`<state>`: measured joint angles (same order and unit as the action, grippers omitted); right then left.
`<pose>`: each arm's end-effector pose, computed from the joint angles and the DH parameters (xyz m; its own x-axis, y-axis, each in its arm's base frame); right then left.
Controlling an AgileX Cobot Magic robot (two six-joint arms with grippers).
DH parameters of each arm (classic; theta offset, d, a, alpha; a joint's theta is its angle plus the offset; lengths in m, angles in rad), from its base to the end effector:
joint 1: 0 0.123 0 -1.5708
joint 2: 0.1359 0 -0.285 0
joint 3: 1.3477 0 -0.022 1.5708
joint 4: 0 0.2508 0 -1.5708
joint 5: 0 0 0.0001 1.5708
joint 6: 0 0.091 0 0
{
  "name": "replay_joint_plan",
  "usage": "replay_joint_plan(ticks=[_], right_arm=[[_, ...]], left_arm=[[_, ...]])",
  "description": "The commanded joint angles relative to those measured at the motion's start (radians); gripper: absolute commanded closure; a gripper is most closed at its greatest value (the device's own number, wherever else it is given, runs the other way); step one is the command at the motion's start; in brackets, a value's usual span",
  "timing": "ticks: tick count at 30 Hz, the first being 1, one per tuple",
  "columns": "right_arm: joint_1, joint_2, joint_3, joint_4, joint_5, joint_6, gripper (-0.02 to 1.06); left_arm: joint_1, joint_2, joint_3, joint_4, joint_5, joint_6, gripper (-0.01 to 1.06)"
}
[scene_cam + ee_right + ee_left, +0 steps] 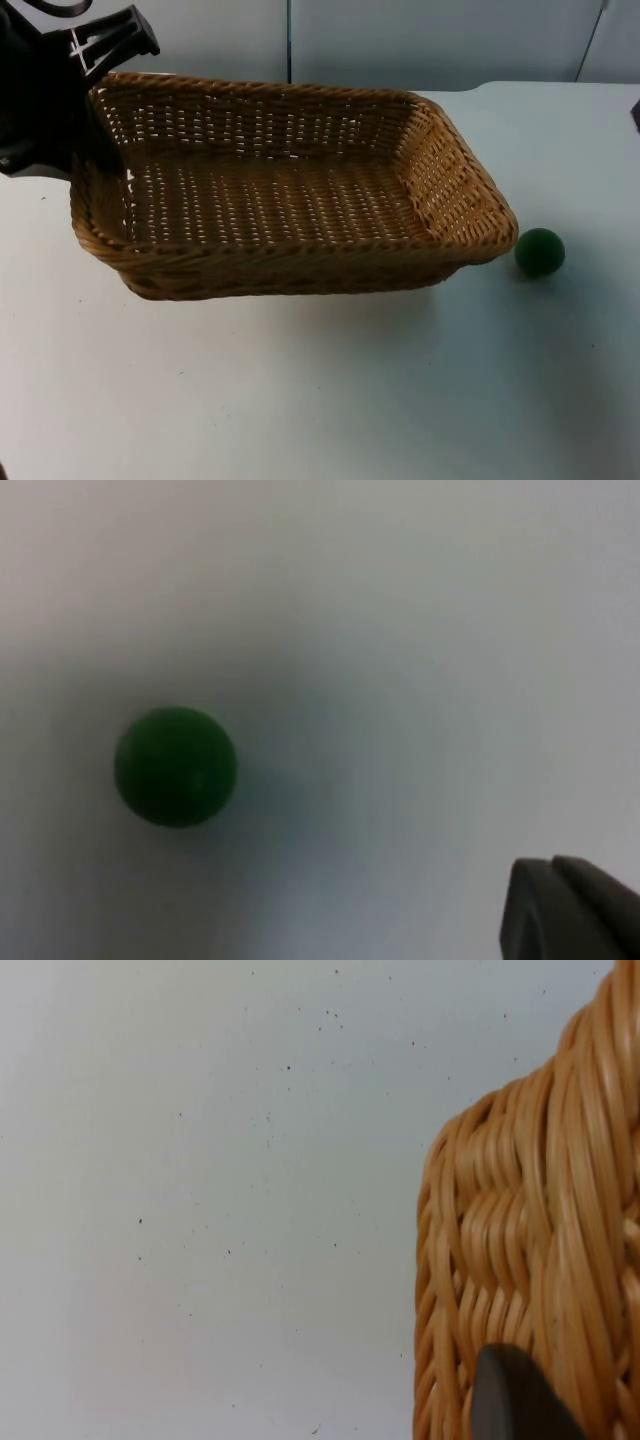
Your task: Pick up the basket with the left hand and place the ball into the basket with the right hand.
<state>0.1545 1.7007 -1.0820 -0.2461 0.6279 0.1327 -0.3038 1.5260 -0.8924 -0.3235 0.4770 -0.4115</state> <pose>0.3373 0.0393 0.2078 -0.8914 -0.2067 -0.4033 -0.1547 0.9752 -0.1580 0.2823 -0.1025 0.2194 -0.8537 -0.4011 -0.3323 -0.2351 0.8660 -0.4414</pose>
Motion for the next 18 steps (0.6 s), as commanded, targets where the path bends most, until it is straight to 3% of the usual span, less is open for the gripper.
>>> replay_joint_plan(ticks=[1,3,4,5,8,9,11,18], right_arm=[[-0.003,0.040,-0.030,0.063,-0.010,-0.046,1.00],[-0.003,0.073,-0.056,0.157,-0.013,-0.098,0.87],[-0.003,0.073,-0.056,0.157,-0.013,-0.098,0.87],[-0.003,0.089,-0.072,0.226,-0.021,-0.116,0.74],[-0.003,0.091,-0.076,0.277,-0.052,-0.114,0.45],[-0.003,0.091,-0.076,0.277,-0.052,-0.114,0.45],[-0.003,0.092,-0.076,0.277,-0.058,-0.107,0.33],[-0.003,0.139,-0.076,0.334,-0.055,-0.105,0.32]], left_arm=[[-0.002,-0.014,-0.001,-0.017,-0.022,-0.014,1.05],[-0.002,-0.014,-0.001,-0.017,-0.022,-0.014,1.05],[-0.002,-0.014,-0.001,-0.017,-0.022,-0.014,1.05],[-0.002,-0.014,-0.001,-0.017,-0.022,-0.014,1.05],[-0.002,-0.014,-0.001,-0.017,-0.022,-0.014,1.05],[-0.002,-0.014,-0.001,-0.017,-0.022,-0.014,1.05],[-0.002,-0.014,-0.001,-0.017,-0.022,-0.014,1.05],[-0.002,-0.014,-0.001,-0.017,-0.022,-0.014,1.05]])
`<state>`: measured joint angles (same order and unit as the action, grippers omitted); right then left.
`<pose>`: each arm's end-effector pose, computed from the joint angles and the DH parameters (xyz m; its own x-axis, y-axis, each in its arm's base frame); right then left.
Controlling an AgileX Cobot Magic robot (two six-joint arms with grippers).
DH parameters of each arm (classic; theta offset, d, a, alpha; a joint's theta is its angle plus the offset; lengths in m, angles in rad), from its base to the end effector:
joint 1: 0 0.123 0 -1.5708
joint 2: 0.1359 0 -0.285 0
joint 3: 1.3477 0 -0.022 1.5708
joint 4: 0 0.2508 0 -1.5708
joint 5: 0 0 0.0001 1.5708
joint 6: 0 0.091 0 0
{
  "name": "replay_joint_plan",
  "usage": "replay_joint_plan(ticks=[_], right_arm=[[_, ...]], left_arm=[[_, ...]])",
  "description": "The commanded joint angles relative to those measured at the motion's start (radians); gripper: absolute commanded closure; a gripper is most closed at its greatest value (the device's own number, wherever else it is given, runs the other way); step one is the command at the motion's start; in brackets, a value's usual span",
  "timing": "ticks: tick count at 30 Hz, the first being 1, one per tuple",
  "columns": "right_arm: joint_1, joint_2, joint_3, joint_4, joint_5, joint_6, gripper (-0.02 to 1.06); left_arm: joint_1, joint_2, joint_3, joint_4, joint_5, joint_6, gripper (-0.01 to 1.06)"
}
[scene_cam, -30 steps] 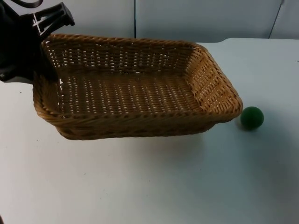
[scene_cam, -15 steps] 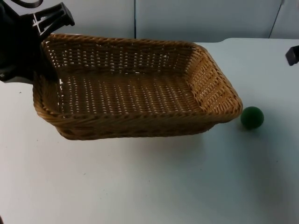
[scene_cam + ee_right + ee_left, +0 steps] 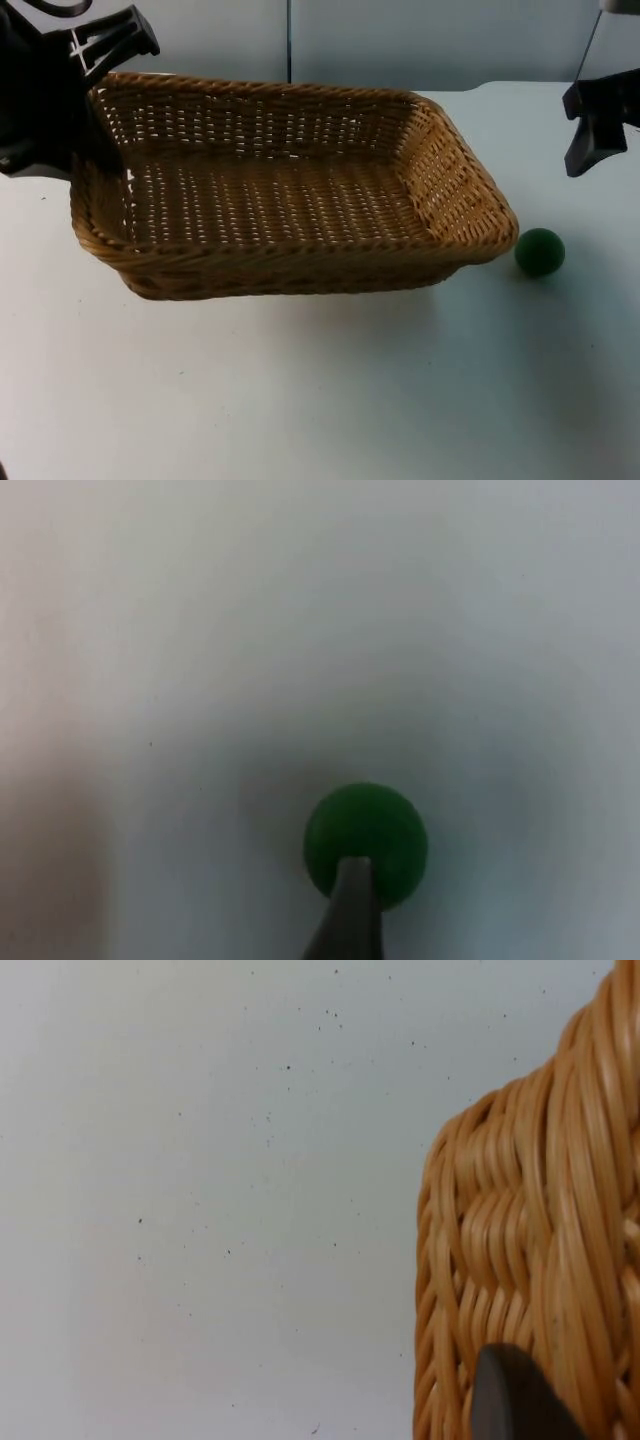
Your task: Pick up the basket with the left hand and place the ball into the basket with the right hand.
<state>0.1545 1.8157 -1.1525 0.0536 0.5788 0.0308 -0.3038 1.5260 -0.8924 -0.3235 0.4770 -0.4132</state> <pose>0.3602 0.0588 0.1862 -0.9135 -0.0658 -0.4015 -0.0967 0.9937 0.0573 0.2823 -0.1025 0.2194 -0.8533 -0.4025 -0.3315 -0.2365 0.8653 -0.4419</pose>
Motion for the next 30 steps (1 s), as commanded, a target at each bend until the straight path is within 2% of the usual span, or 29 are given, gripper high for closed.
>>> replay_joint_plan(ticks=[1,4,12,16,19,22,30], right_arm=[[-0.003,0.024,-0.006,0.034,-0.006,-0.003,0.32],[-0.003,0.081,-0.006,0.078,-0.008,-0.003,0.32],[-0.003,0.165,-0.006,0.088,-0.038,-0.006,0.32],[-0.003,0.173,-0.006,0.143,-0.054,-0.062,0.32],[-0.003,0.173,-0.006,0.232,-0.066,-0.156,0.32],[-0.003,0.173,-0.006,0.278,-0.077,-0.195,0.33],[0.005,0.191,-0.006,0.289,-0.105,-0.231,0.33]], left_arm=[[-0.002,-0.014,-0.001,-0.017,-0.022,-0.013,1.05],[-0.002,-0.014,-0.001,-0.017,-0.022,-0.013,1.05],[-0.002,-0.014,-0.001,-0.017,-0.022,-0.013,1.05],[-0.002,-0.014,-0.001,-0.017,-0.022,-0.013,1.05],[-0.002,-0.014,-0.001,-0.017,-0.022,-0.013,1.05],[-0.002,-0.014,-0.001,-0.017,-0.022,-0.013,1.05],[-0.002,-0.014,-0.001,-0.017,-0.022,-0.013,1.05]])
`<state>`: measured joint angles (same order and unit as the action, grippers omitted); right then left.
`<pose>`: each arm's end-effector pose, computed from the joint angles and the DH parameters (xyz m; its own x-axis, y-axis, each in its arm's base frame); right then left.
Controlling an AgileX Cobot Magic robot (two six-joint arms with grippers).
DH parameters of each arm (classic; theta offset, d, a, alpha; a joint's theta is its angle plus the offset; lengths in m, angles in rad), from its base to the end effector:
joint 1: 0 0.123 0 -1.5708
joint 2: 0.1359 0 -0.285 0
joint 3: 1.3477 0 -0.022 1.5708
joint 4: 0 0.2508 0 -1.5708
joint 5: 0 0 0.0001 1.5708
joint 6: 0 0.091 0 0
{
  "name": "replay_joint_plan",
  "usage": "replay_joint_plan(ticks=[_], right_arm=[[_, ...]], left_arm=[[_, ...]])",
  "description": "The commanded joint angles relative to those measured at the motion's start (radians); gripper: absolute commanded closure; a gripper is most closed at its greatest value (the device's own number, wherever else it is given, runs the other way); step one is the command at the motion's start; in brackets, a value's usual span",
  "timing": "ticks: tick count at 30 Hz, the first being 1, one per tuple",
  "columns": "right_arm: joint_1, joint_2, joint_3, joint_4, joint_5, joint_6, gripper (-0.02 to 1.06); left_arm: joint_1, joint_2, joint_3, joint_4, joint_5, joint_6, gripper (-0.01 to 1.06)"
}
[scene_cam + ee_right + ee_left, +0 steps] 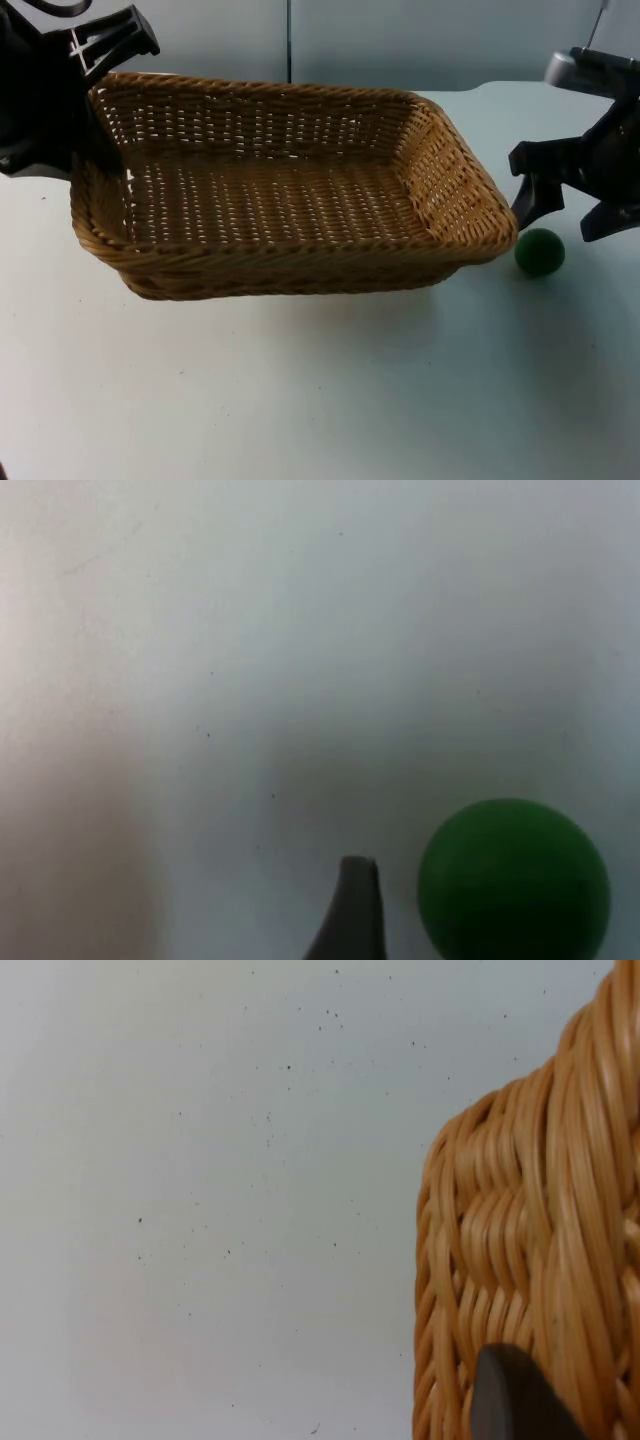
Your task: Pick up the basket with the left hand and place the ball into the basket with the right hand.
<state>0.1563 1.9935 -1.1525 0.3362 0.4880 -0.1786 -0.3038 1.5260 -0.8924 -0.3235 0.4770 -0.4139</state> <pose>0.3731 0.0731 0.1247 -0.9452 -0.0284 -0.3252 -0.0933 0.9782 0.1857 0.2823 -0.1025 0.2194 -0.8531 -0.4031 -0.3312 -0.2371 0.8650 -0.4422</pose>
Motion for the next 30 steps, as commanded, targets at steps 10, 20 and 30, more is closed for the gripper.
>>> replay_joint_plan(ticks=[10,20,30], right_arm=[[0.023,0.072,-0.013,0.022,-0.043,-0.034,0.34],[0.021,0.083,-0.050,0.002,-0.086,-0.031,0.99],[0.010,-0.083,-0.434,-0.063,0.181,-0.107,1.05]], left_arm=[[-0.002,-0.014,-0.001,-0.017,-0.024,-0.012,1.05],[-0.002,-0.014,-0.001,-0.017,-0.026,-0.012,1.05],[-0.002,-0.014,-0.001,-0.017,-0.029,-0.012,1.05]])
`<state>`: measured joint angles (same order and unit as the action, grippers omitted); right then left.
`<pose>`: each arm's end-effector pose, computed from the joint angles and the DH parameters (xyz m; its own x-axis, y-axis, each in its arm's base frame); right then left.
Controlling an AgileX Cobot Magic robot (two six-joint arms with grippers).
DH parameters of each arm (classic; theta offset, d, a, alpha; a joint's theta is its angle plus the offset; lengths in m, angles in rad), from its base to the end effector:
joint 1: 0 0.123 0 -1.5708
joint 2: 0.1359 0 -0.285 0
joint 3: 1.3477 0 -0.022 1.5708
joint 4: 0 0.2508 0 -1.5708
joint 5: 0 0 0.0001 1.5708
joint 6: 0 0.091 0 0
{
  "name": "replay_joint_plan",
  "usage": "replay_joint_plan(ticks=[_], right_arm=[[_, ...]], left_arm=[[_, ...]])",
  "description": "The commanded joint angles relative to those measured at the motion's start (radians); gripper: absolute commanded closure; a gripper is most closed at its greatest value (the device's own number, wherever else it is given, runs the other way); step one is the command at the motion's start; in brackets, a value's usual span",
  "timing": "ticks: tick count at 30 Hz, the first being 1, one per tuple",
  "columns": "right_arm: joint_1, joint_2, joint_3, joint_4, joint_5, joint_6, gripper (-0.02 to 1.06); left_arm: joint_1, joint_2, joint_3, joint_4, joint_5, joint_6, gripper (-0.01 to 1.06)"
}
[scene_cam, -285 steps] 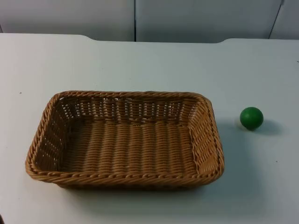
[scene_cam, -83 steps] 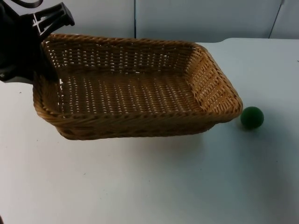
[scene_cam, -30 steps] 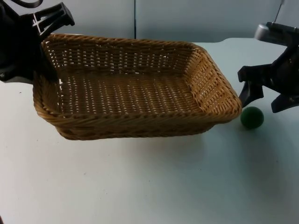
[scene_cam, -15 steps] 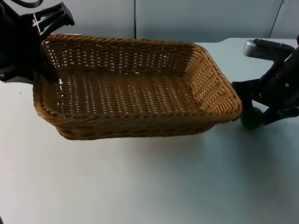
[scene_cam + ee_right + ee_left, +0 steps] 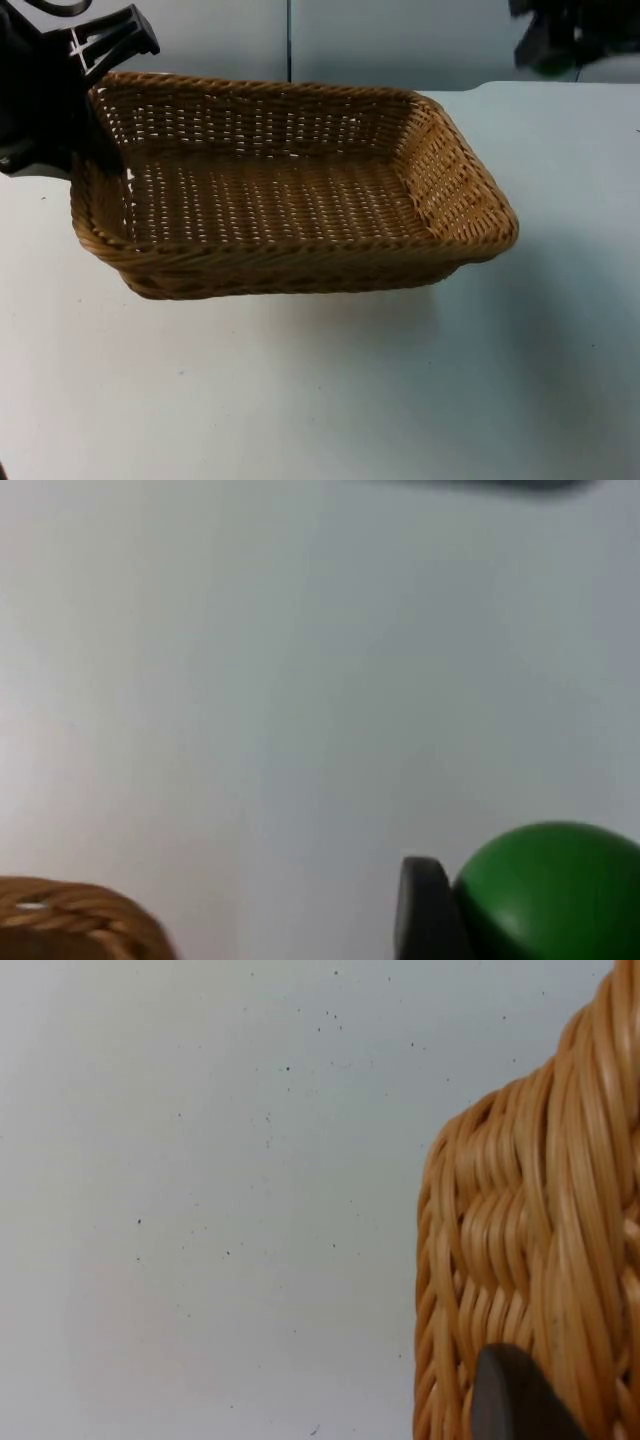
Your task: Pick up the basket with the left hand and place the ball into the basket with the right hand.
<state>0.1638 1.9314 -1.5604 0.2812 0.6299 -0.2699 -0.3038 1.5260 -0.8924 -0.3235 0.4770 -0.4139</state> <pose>0.4305 0.0862 0.2544 -0.7584 -0.1659 -0.6304 -0.2928 0.9507 0.1020 0.2823 -0.1025 0.2194 -0.8531 -0.4031 -0.3312 -0.2371 0.8650 -0.4422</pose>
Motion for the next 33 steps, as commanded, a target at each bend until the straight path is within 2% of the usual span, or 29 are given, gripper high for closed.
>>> replay_joint_plan(ticks=[1,2,3,5,6,7,9,13,16,22,26,33], right_arm=[[0.006,-0.035,-0.067,0.041,0.110,-0.084,1.05],[0.008,-0.044,-0.093,0.108,0.187,-0.158,1.05],[0.008,-0.044,-0.093,0.108,0.187,-0.158,1.05],[0.013,-0.049,-0.114,0.296,0.322,-0.310,1.05],[0.020,-0.046,-0.114,0.436,0.421,-0.414,1.05],[0.026,-0.040,-0.114,0.502,0.465,-0.441,1.05],[0.037,-0.031,-0.114,0.534,0.502,-0.446,1.05],[0.086,-0.012,-0.114,0.536,0.526,-0.445,1.05],[0.156,0.001,-0.114,0.527,0.526,-0.445,1.05],[0.281,0.062,-0.114,0.494,0.448,-0.468,1.05],[0.322,0.096,-0.114,0.440,0.404,-0.464,1.05],[0.326,0.130,-0.114,0.430,0.372,-0.462,1.05]], left_arm=[[-0.002,-0.014,-0.001,-0.017,-0.029,-0.012,1.05],[-0.002,-0.014,-0.001,-0.017,-0.029,-0.012,1.05],[-0.002,-0.014,-0.001,-0.017,-0.029,-0.012,1.05],[-0.002,-0.014,-0.001,-0.017,-0.029,-0.012,1.05],[-0.002,-0.014,-0.001,-0.017,-0.031,-0.012,1.05],[-0.002,-0.014,-0.001,-0.017,-0.031,-0.012,1.05],[-0.002,-0.014,-0.001,-0.017,-0.031,-0.012,1.05],[-0.002,-0.014,-0.001,-0.017,-0.031,-0.012,1.05],[-0.002,-0.014,-0.001,-0.017,-0.032,-0.012,1.05],[-0.002,-0.014,-0.001,-0.019,-0.060,-0.012,1.05],[-0.002,-0.014,-0.001,-0.019,-0.057,-0.012,1.05],[-0.002,-0.014,-0.001,-0.050,-0.052,0.026,1.05]])
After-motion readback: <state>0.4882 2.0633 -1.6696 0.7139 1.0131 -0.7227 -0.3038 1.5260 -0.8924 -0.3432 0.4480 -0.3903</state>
